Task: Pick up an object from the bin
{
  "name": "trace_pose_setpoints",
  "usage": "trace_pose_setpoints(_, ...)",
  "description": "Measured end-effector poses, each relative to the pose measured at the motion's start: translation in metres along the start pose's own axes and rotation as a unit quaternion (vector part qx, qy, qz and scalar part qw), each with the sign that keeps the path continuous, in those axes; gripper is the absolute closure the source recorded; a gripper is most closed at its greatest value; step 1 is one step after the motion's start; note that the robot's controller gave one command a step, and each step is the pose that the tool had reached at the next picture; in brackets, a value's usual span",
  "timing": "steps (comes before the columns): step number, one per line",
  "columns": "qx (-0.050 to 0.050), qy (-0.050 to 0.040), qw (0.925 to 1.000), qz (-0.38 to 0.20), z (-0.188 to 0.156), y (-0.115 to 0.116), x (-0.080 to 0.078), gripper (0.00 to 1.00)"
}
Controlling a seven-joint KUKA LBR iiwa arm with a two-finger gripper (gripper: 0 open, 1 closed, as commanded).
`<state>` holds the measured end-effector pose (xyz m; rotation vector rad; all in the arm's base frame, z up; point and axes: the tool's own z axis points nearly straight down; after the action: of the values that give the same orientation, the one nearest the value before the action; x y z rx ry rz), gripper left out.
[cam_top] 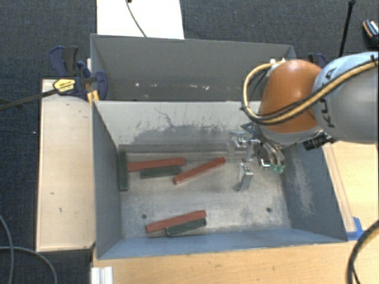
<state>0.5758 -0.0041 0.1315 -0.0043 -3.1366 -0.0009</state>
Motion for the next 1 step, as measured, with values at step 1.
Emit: trace_pose_setpoints(1, -0.001, -0.0010, 0.9952, -0.098, 0.0631, 0.0919, -0.0134, 0.00)
